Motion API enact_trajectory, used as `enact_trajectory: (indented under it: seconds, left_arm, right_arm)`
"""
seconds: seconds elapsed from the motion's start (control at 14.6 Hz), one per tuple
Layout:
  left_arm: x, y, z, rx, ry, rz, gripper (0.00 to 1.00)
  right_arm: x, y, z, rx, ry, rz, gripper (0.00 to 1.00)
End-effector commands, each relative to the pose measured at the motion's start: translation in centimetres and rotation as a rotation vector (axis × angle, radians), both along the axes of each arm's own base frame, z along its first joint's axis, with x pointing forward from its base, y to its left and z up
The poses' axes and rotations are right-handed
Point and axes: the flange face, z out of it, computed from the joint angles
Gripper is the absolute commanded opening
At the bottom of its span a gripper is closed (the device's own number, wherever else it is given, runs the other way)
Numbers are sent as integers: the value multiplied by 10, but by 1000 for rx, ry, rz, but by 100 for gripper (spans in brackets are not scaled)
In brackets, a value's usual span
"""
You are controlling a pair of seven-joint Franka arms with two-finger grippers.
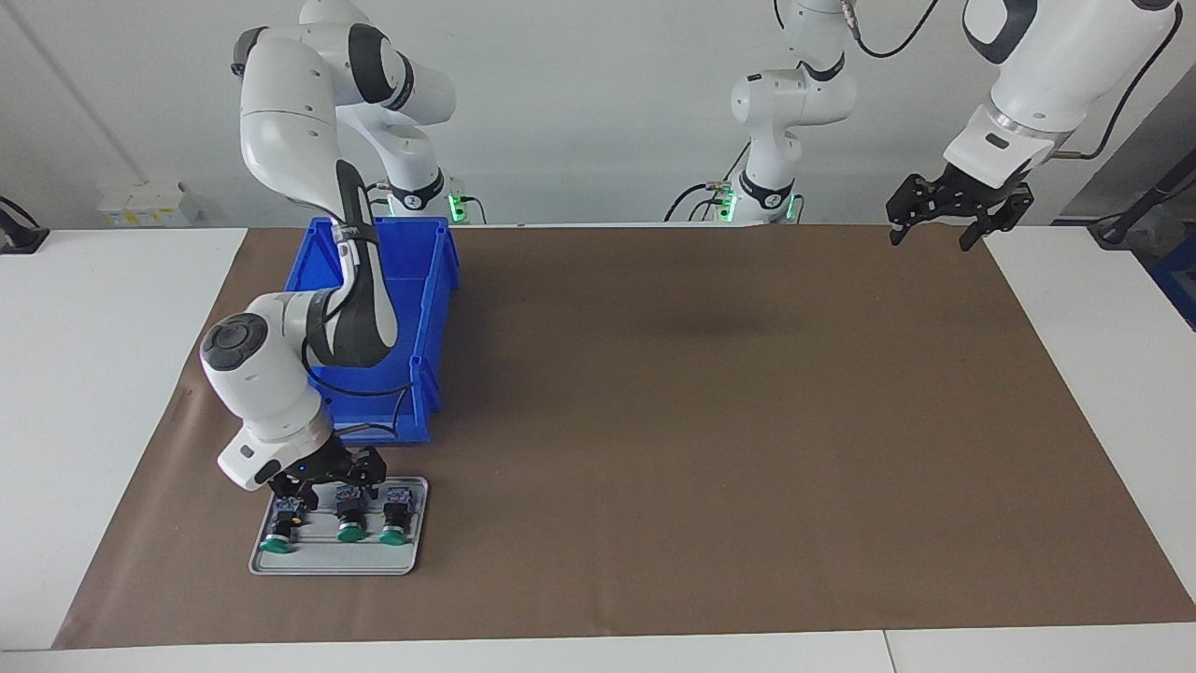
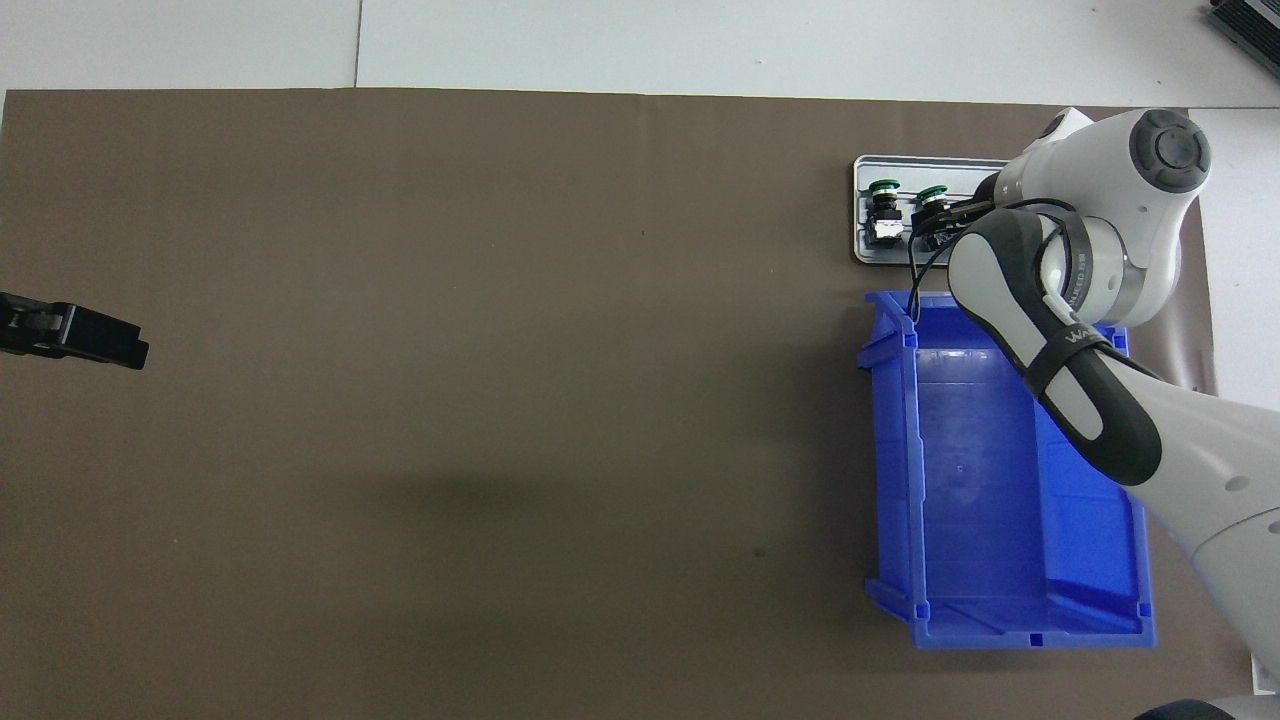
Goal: Place and press button with both arms
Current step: 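Reach the right gripper to the metal tray and grasp a green-capped button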
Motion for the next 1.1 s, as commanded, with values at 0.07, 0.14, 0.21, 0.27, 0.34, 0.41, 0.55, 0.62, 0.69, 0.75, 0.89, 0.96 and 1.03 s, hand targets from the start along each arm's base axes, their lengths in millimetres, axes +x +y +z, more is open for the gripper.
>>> enact_trajectory:
  seconds: [0.07, 0.14, 0.21, 0.27, 0.34, 0.41, 0.55, 0.62, 0.69, 0.75, 0.89, 0.96, 1.03]
  left_arm:
    - [-8, 4, 0, 12, -9, -6, 100]
    - [-8, 4, 0, 12, -9, -5, 100]
    - [-8, 4, 0, 12, -9, -6, 100]
    - [-8, 4, 0, 12, -9, -6, 100]
    - [-8, 4, 0, 12, -9, -6, 100]
    - [-8, 4, 0, 12, -9, -6, 100]
    - [-8, 4, 0, 12, -9, -6, 100]
    - [-8, 4, 0, 12, -9, -6, 100]
    - [-8, 4, 0, 12, -9, -5, 100]
    - [-8, 4, 0, 12, -9, -5, 100]
    - [-8, 4, 0, 12, -9, -5, 100]
    - [-8, 4, 0, 12, -9, -6, 100]
    - [-8, 4, 0, 12, -9, -6, 100]
  right_arm:
    - [-5, -10, -20, 16, -15, 9, 84]
    - [-5, -8, -21, 17, -15, 8, 80]
    - [-6, -7, -22, 17, -10, 8, 69]
    - [-6, -7, -21, 16, -10, 10, 19]
    - [-6, -3, -21, 18, -9, 8, 0]
    - [-3, -2, -15, 23, -8, -10, 0]
    - [2, 0, -2, 38, -1, -77, 0]
    - [4, 1, 15, 45, -7, -125, 0]
    - [8, 3, 36, 42, -14, -153, 0]
    - [10, 6, 60, 47, -6, -183, 0]
    - [16, 20, 109, 62, 32, -299, 0]
    - [17, 25, 130, 67, 44, -387, 0]
    - [12, 25, 150, 51, 61, -474, 0]
